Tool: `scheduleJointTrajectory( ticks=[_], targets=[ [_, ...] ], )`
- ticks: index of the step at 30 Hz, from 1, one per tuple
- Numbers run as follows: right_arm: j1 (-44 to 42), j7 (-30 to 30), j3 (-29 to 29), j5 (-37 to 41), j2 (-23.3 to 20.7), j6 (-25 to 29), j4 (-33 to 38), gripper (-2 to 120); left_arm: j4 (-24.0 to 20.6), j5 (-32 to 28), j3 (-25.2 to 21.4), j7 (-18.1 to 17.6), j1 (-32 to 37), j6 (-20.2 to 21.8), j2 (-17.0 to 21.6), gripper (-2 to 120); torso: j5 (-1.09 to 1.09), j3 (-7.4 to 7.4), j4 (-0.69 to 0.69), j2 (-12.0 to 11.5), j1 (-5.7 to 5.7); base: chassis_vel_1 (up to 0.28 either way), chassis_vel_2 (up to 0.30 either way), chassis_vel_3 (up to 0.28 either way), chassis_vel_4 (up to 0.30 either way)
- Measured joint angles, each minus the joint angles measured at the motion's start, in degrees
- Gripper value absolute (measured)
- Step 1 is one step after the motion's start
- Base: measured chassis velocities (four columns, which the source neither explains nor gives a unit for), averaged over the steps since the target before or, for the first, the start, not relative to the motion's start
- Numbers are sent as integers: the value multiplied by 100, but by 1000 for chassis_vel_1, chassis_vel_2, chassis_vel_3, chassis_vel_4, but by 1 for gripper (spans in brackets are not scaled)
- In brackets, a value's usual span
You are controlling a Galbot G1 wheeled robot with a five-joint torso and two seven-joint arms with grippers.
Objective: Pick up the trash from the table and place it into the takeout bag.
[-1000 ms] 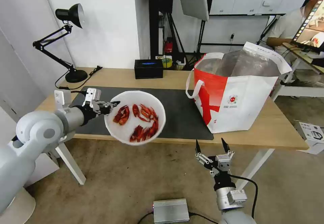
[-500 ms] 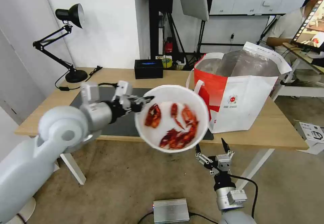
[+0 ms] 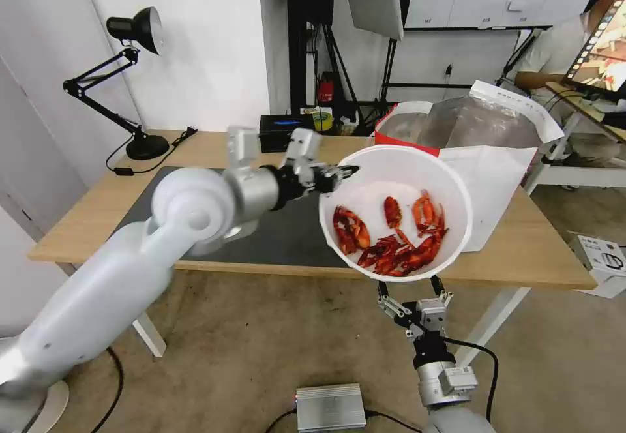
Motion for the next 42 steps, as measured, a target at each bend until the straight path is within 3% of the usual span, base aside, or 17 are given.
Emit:
scheduleJointTrajectory(
  ticks=[3, 15, 22, 33, 42],
  targets=[
    [0, 0, 0, 0, 0, 0, 0, 100, 214, -277, 232, -172, -375, -45, -351, 0, 0, 0, 0, 0, 0, 0, 0, 0, 0],
    [0, 0, 0, 0, 0, 0, 0, 100, 854, -571, 628, -292, -1355, -139, -960, 0, 0, 0, 0, 0, 0, 0, 0, 0, 0],
    [0, 0, 0, 0, 0, 0, 0, 100, 1470, -647, 805, -478, -1817, -198, -1674, 0, 0, 0, 0, 0, 0, 0, 0, 0, 0],
    [0, 0, 0, 0, 0, 0, 0, 100, 2409, -338, 864, -746, -1858, -336, -2698, 0, 0, 0, -1, 0, 0, 0, 0, 0, 0],
    [0, 0, 0, 0, 0, 0, 0, 100, 2965, -347, 710, -1390, -1890, -688, -3225, 0, -1, 0, 0, 0, 0, 0, 0, 0, 0]
  ],
)
